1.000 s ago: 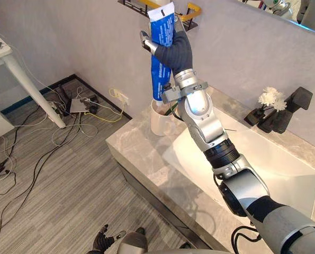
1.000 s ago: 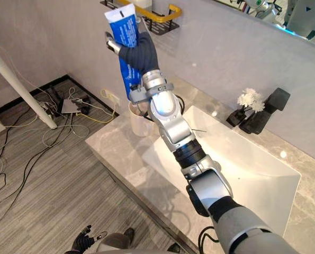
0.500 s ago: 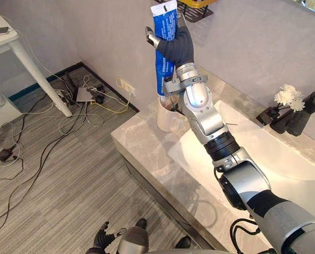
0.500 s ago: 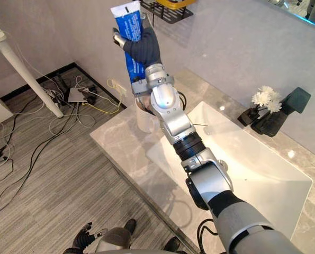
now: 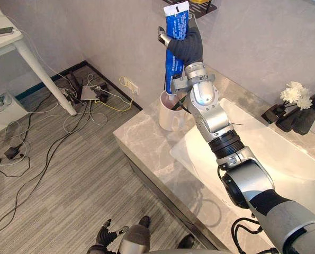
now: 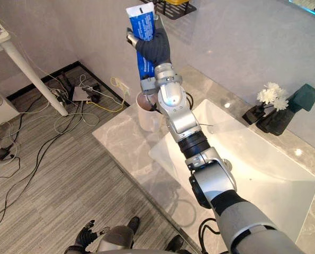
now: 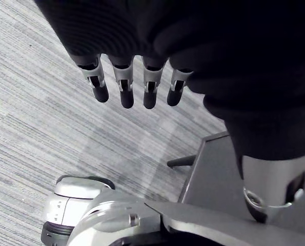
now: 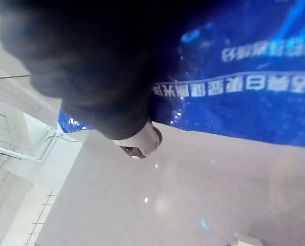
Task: Organize washtable
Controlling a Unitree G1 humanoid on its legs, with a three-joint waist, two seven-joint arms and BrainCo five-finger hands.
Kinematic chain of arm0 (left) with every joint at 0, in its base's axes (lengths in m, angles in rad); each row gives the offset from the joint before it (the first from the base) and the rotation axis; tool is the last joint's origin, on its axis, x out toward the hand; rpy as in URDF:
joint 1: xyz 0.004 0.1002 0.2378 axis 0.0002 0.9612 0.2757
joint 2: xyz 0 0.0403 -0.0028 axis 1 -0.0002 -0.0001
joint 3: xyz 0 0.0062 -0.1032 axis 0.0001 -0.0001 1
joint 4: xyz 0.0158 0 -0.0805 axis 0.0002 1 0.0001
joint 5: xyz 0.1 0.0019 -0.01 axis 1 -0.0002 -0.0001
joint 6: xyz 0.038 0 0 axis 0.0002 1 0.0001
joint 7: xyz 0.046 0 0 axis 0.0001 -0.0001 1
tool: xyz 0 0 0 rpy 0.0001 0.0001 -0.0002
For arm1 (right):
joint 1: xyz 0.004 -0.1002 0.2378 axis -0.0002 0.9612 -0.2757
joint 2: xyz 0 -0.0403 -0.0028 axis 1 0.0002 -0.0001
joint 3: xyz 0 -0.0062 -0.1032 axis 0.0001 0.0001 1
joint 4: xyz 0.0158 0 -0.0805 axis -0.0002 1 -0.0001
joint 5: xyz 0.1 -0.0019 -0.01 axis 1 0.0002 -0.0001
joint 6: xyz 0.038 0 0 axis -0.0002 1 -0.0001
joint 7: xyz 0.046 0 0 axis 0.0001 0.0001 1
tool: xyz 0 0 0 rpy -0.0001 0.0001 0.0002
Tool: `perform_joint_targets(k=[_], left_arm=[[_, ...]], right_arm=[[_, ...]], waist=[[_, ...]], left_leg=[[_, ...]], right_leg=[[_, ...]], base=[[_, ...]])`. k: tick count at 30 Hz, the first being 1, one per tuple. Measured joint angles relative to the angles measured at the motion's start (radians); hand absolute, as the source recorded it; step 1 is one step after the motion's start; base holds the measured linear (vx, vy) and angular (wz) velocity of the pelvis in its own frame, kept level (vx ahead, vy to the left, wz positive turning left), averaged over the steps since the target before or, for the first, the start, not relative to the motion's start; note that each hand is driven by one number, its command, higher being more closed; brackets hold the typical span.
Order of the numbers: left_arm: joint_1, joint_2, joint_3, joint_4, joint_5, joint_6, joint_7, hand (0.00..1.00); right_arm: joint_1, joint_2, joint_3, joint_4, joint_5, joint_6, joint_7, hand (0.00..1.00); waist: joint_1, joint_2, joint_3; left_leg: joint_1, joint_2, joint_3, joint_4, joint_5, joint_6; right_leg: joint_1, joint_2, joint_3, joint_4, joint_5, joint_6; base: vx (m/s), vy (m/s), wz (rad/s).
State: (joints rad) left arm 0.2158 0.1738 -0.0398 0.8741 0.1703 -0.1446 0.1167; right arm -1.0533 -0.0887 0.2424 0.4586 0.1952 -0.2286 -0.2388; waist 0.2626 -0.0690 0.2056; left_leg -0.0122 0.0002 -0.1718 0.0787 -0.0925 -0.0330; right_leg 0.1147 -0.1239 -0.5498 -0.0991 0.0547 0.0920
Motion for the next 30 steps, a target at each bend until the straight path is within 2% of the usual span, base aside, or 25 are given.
perform_joint_targets(k=[20,30], left_arm=[[0.0,-0.004,-0.001,0.001,0.0,-0.009,0.001,0.0],[0.0,-0.003,-0.001,0.0,-0.001,-0.018,0.004,0.0]], right_arm=[[0.005,0.004,0.0,0.001,-0.009,0.0,0.002,1.0],[0.068,0.006,0.003,0.029,-0.009,0.005,0.005,1.0]], waist=[[-0.002,0.007,0.005],[-0.002,0.007,0.018]], left_leg=[[0.001,-0.001,0.0,0.0,0.0,0.0],[0.01,0.0,0.002,0.0,0.0,0.0]], right_leg=[[0.0,-0.001,0.0,0.0,0.0,0.0],[0.001,-0.007,0.002,0.024,-0.011,0.003]], base=[[0.0,0.0,0.0],[0.0,0.0,0.0]])
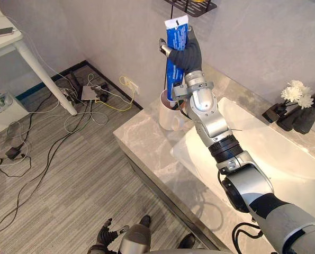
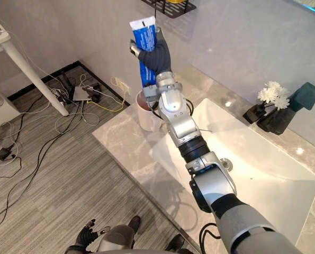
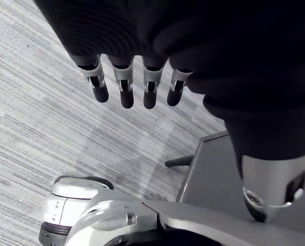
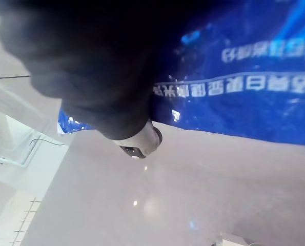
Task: Organize washtable
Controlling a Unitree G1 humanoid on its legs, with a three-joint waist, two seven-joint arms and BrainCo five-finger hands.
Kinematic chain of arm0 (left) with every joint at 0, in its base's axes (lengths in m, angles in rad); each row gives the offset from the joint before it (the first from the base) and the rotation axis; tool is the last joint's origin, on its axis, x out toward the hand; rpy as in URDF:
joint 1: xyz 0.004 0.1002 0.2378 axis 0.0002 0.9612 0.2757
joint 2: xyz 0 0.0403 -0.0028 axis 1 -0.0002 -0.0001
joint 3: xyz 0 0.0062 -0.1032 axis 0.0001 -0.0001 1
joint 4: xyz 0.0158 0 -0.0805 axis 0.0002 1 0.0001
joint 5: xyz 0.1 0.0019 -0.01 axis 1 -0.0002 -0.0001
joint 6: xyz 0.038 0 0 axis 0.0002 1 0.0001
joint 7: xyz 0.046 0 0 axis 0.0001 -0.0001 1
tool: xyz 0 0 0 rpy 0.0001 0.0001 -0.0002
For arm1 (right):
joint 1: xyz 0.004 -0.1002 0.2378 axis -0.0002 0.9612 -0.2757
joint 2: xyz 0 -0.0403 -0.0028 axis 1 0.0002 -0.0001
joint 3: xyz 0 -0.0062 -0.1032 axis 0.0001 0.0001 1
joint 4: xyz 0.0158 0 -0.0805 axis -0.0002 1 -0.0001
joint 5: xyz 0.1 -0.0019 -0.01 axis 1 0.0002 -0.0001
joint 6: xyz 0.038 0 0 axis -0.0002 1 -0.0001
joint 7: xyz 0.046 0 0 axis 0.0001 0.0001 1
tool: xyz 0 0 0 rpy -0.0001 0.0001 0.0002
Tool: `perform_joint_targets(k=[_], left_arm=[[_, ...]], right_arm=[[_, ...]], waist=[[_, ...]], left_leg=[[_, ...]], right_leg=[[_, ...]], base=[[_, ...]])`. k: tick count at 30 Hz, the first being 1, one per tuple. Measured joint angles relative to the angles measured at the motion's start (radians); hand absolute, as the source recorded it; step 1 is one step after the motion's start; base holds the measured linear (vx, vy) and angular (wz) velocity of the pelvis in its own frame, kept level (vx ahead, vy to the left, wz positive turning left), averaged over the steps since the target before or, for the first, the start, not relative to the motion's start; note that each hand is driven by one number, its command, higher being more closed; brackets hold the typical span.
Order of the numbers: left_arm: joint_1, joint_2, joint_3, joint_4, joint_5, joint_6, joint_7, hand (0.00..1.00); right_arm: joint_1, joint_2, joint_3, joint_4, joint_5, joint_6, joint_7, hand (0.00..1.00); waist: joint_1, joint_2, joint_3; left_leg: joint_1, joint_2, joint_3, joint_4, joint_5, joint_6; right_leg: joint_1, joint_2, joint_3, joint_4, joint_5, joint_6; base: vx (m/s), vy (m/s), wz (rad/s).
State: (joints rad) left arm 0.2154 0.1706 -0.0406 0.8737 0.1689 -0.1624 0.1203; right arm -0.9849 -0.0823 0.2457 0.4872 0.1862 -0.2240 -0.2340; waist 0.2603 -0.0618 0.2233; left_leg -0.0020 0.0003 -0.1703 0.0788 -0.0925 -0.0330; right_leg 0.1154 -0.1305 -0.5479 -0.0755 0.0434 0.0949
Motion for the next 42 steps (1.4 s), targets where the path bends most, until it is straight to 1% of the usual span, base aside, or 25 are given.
perform_joint_targets(k=[2,3,14,31,39,42], left_arm=[[0.0,0.0,0.0,0.0,0.0,0.0,0.004,0.0],[0.0,0.0,-0.001,0.0,0.0,0.0,0.007,0.0],[0.0,0.002,-0.009,-0.001,0.0,0.0,0.013,0.0],[0.0,0.005,-0.009,0.0,-0.001,0.002,0.012,0.0],[0.002,0.015,-0.011,0.001,-0.001,0.007,0.011,0.0],[0.002,0.021,-0.019,0.001,-0.001,0.007,0.012,0.0]], right_arm=[[0.003,0.0,0.0,0.0,0.0,0.0,0.0,1.0],[0.003,0.0,0.0,0.0,-0.001,0.0,0.0,0.0],[0.034,0.001,0.0,0.0,-0.022,0.007,0.003,0.0],[0.036,0.022,0.0,-0.004,-0.022,0.008,0.006,0.0],[0.073,0.03,0.0,-0.052,-0.022,0.008,0.02,0.0],[0.08,0.038,0.001,-0.053,-0.022,0.008,0.02,0.0]], waist=[[0.0,0.0,0.0],[0.0,0.0,0.0],[-0.001,0.0,0.0],[-0.003,-0.005,-0.003],[-0.009,-0.023,-0.014],[-0.017,-0.027,-0.017]], left_leg=[[0.0,0.0,0.0,0.0,0.0,0.0],[0.0,0.0,0.001,0.0,0.0,0.0],[0.004,0.0,0.006,0.0,0.0,0.0],[0.015,0.0,0.022,0.0,0.0,0.001],[0.016,0.0,0.023,0.001,0.001,0.001],[0.016,-0.001,0.023,0.001,0.003,-0.002]], right_leg=[[0.0,-0.001,0.0,0.0,0.0,0.0],[0.0,-0.001,0.0,0.001,0.0,0.0],[-0.001,-0.002,0.006,0.004,0.0,0.0],[0.001,-0.004,0.024,0.006,0.0,0.0],[0.002,-0.004,0.026,0.006,0.0,0.0],[0.003,-0.005,0.025,0.006,0.0,0.0]], base=[[0.0,0.0,0.0],[0.0,0.0,0.0],[0.0,0.004,-0.01],[0.0,0.006,-0.02],[0.0,0.0,0.0],[0.0,0.0,0.0]])
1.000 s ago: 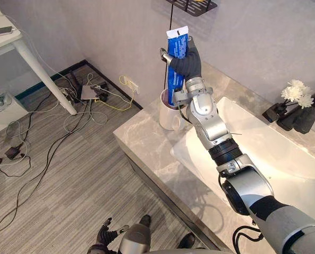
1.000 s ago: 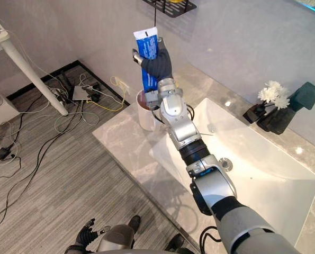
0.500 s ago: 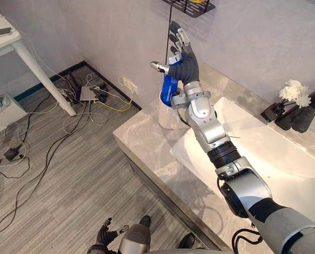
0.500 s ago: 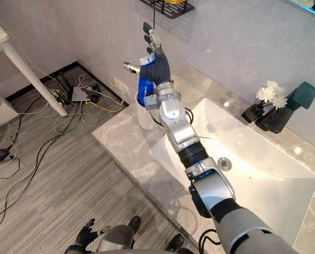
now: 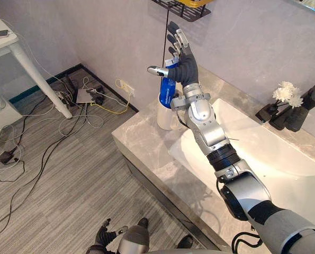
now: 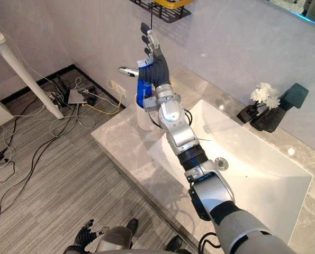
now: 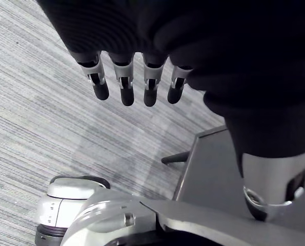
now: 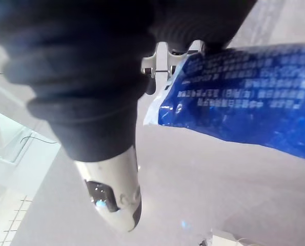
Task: Organize washtable
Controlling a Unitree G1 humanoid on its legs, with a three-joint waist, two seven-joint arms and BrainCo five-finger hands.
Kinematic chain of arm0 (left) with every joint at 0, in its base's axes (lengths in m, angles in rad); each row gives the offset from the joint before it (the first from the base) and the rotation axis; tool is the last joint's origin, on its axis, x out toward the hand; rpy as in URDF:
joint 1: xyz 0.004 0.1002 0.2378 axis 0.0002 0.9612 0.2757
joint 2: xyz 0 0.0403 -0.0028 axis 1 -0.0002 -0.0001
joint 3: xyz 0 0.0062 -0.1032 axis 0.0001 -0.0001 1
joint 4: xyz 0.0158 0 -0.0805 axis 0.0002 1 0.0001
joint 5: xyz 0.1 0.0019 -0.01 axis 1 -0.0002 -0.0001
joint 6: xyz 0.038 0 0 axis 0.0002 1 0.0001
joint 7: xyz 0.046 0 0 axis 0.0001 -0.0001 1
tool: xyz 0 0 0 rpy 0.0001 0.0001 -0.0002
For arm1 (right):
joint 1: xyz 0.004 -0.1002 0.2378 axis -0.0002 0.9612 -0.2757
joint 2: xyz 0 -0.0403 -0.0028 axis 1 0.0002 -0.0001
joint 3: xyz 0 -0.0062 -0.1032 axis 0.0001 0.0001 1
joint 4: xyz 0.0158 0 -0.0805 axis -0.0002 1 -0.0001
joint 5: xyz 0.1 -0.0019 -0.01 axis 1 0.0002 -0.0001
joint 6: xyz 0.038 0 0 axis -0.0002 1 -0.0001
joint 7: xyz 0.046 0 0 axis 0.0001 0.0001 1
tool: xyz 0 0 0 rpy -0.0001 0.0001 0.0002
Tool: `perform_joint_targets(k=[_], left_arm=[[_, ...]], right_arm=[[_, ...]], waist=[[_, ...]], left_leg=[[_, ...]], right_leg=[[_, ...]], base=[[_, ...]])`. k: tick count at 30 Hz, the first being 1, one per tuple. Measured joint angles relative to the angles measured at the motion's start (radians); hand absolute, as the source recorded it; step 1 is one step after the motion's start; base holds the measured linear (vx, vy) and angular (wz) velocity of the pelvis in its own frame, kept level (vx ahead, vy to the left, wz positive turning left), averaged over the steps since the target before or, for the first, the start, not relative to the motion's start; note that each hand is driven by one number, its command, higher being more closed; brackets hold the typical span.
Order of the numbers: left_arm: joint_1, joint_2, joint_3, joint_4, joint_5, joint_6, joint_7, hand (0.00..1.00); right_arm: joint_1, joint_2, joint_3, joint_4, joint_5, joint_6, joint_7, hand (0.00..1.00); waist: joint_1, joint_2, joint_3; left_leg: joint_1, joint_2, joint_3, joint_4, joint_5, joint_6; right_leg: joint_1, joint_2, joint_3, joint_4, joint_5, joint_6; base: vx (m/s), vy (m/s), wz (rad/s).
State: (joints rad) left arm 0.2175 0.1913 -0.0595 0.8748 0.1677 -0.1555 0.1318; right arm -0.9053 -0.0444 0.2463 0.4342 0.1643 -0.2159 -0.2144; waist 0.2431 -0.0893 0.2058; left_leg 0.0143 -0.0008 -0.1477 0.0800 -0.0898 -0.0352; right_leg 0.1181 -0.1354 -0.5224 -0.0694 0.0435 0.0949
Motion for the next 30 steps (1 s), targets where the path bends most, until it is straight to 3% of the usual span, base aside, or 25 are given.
perform_joint_targets(k=[13,19,24,27,30], left_arm=[[0.001,0.005,-0.001,0.018,0.0,0.016,-0.018,0.0],[0.005,0.014,-0.001,0.024,0.0,0.017,-0.024,0.0],[0.003,0.02,-0.001,0.04,0.0,0.017,-0.025,0.0],[0.003,0.021,0.001,0.041,0.001,0.017,-0.025,0.0],[0.012,0.021,0.007,0.05,0.001,0.016,-0.025,0.0]], right_arm=[[0.045,-0.033,0.001,-0.183,0.034,-0.01,0.043,0.0],[0.046,-0.082,0.0,-0.308,0.07,-0.042,0.045,0.0],[0.05,-0.181,-0.036,-0.52,0.07,-0.078,0.063,0.0],[0.074,-0.262,-0.151,-0.637,0.069,-0.108,0.063,0.0],[0.158,-0.384,-0.33,-0.754,0.059,-0.147,0.061,0.0]], waist=[[-0.017,-0.008,-0.034],[-0.042,-0.021,-0.043],[-0.07,-0.029,-0.049],[-0.078,-0.033,-0.053],[-0.114,-0.034,-0.066]], left_leg=[[0.015,0.002,0.014,-0.013,0.013,-0.006],[0.032,0.004,0.033,-0.046,0.03,0.001],[0.038,0.004,0.049,-0.048,0.03,0.001],[0.048,0.004,0.065,-0.054,0.03,0.001],[0.059,0.002,0.074,-0.065,0.03,0.001]], right_leg=[[0.005,0.0,0.013,0.0,0.0,0.0],[0.0,-0.002,0.033,0.0,0.001,0.0],[-0.002,-0.003,0.047,-0.001,0.003,0.002],[-0.001,-0.004,0.059,0.0,0.004,0.003],[-0.001,-0.006,0.068,0.0,0.006,0.006]], base=[[-0.01,0.003,-0.02],[-0.03,0.027,-0.08],[0.0,0.027,-0.08],[0.01,0.031,-0.11],[0.02,0.035,-0.07]])
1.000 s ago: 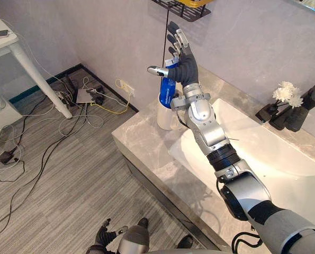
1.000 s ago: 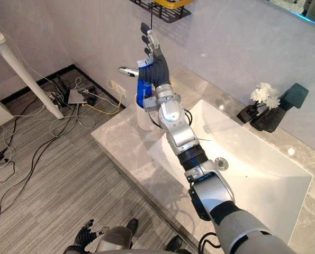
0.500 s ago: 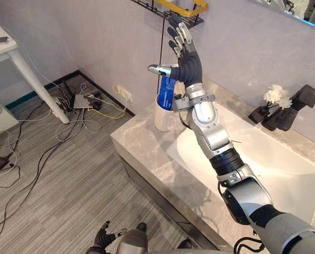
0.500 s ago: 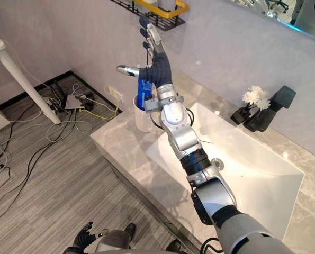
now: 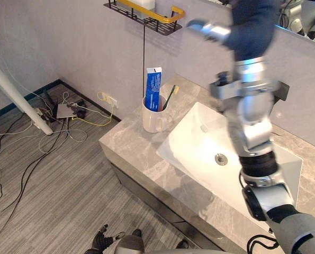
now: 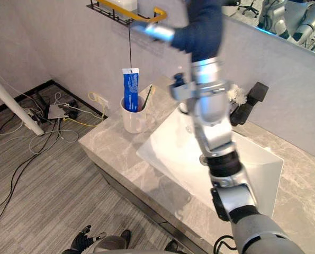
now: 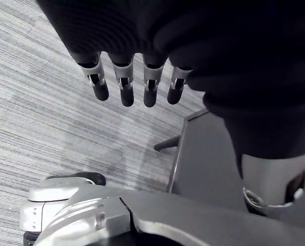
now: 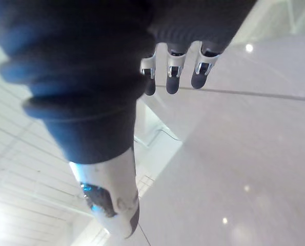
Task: Organize washtable
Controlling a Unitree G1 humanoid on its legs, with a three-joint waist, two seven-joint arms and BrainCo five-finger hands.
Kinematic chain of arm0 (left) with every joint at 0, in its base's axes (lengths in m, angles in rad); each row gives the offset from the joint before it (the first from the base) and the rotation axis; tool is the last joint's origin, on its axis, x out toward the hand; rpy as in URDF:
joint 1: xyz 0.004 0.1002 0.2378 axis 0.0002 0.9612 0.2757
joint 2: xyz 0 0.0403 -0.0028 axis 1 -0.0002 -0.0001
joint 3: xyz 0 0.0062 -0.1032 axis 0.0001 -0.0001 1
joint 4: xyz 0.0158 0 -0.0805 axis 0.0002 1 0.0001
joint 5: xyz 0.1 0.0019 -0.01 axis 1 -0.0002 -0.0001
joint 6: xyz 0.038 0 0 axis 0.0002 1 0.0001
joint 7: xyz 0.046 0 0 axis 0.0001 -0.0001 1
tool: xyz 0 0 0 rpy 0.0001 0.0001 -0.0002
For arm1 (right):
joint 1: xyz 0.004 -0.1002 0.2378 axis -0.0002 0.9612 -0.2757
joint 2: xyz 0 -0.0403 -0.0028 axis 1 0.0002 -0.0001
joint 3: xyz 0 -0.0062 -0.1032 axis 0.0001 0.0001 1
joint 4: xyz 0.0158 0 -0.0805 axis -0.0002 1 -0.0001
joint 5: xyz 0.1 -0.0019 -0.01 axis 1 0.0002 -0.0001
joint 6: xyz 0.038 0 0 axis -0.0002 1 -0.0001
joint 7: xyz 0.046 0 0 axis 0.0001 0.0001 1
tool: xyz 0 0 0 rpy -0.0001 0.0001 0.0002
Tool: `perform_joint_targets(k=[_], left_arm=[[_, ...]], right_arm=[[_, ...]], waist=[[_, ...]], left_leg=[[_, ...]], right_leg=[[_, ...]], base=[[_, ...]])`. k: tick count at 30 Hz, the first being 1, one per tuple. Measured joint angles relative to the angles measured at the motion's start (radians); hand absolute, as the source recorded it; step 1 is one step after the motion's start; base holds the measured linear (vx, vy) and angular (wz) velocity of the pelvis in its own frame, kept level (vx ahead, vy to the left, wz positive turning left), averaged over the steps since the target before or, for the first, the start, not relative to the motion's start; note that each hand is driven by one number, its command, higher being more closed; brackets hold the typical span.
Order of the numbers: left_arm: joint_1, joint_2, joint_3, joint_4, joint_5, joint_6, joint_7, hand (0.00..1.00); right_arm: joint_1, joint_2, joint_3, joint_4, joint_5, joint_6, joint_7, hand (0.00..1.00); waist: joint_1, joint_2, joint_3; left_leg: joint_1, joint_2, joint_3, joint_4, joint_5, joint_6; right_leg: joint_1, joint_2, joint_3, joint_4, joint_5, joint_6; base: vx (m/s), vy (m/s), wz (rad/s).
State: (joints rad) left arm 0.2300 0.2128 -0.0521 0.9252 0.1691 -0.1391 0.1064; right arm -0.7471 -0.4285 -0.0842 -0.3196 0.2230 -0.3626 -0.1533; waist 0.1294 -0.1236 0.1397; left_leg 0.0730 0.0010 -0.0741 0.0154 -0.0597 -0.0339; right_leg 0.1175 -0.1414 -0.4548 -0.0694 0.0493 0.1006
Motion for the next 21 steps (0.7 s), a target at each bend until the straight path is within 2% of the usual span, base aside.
perform_joint_targets(k=[1,6,7,9,12,13,15,17,19,21], left_arm=[[0.002,-0.001,0.004,0.001,0.0,0.0,0.0,0.0],[0.016,-0.004,0.016,0.03,0.002,-0.002,-0.018,0.0],[0.017,-0.004,0.016,0.032,0.002,-0.002,-0.019,0.0],[0.019,-0.009,0.026,0.036,0.001,-0.002,-0.021,0.0],[0.019,-0.019,0.04,0.037,0.001,-0.002,-0.027,0.0],[0.021,-0.029,0.06,0.037,0.001,-0.002,-0.037,0.0],[0.026,-0.033,0.066,0.038,0.0,-0.002,-0.042,0.0],[0.026,-0.044,0.091,0.038,0.0,-0.003,-0.044,0.0],[0.026,-0.046,0.101,0.039,0.0,-0.003,-0.048,0.0],[0.021,-0.05,0.106,0.039,0.0,-0.003,-0.061,0.0]], right_arm=[[0.022,-0.023,-0.044,-0.021,-0.003,-0.009,-0.001,0.0],[0.205,-0.153,-0.484,-0.106,-0.028,-0.091,-0.045,0.0],[0.228,-0.162,-0.531,-0.106,-0.026,-0.098,-0.053,0.0],[0.331,-0.178,-0.703,-0.105,-0.011,-0.121,-0.086,0.0],[0.457,-0.177,-0.84,-0.092,0.014,-0.136,-0.107,0.0],[0.506,-0.175,-0.878,-0.077,0.031,-0.137,-0.11,0.0],[0.585,-0.156,-0.915,-0.044,0.054,-0.136,-0.116,0.0],[0.72,-0.066,-0.94,-0.001,0.047,-0.119,-0.137,0.0],[0.783,0.017,-0.937,0.022,0.024,-0.087,-0.15,0.0],[0.865,0.136,-0.932,0.075,-0.029,-0.023,-0.176,0.0]], waist=[[-0.007,0.0,-0.001],[-0.066,0.007,-0.022],[-0.07,0.008,-0.028],[-0.112,0.015,-0.036],[-0.127,0.026,-0.046],[-0.145,0.033,-0.051],[-0.173,0.04,-0.065],[-0.184,0.041,-0.086],[-0.201,0.041,-0.095],[-0.208,0.046,-0.099]], left_leg=[[0.001,-0.001,0.001,-0.001,0.0,0.0],[0.012,0.005,0.055,-0.016,-0.006,0.008],[0.01,0.006,0.062,-0.016,-0.007,0.009],[0.009,0.007,0.084,-0.017,-0.011,0.014],[0.007,0.009,0.117,-0.02,-0.017,0.016],[0.007,0.009,0.132,-0.022,-0.02,0.018],[0.009,0.009,0.149,-0.027,-0.022,0.02],[0.013,0.014,0.179,-0.034,-0.027,0.019],[0.015,0.017,0.192,-0.034,-0.031,0.018],[0.019,0.018,0.22,-0.035,-0.036,0.018]], right_leg=[[0.0,0.0,0.002,0.001,0.0,0.001],[-0.027,0.001,0.056,0.003,0.006,0.0],[-0.034,0.002,0.062,0.003,0.006,0.0],[-0.046,0.003,0.082,0.003,0.01,-0.001],[-0.074,0.004,0.118,0.012,0.012,-0.001],[-0.082,0.004,0.131,0.014,0.012,-0.001],[-0.093,0.006,0.149,0.015,0.012,0.0],[-0.11,0.016,0.181,0.015,0.014,-0.001],[-0.115,0.018,0.194,0.015,0.014,-0.002],[-0.126,0.02,0.219,0.014,0.016,-0.003]], base=[[0.02,0.031,-0.13],[0.0,0.029,-0.3],[0.0,0.028,-0.4],[0.0,0.019,-0.27],[-0.01,0.024,-0.42],[-0.01,0.023,-0.36],[0.0,0.02,-0.34],[0.02,0.003,-0.41],[0.01,-0.005,-0.27],[0.01,0.002,-0.33]])
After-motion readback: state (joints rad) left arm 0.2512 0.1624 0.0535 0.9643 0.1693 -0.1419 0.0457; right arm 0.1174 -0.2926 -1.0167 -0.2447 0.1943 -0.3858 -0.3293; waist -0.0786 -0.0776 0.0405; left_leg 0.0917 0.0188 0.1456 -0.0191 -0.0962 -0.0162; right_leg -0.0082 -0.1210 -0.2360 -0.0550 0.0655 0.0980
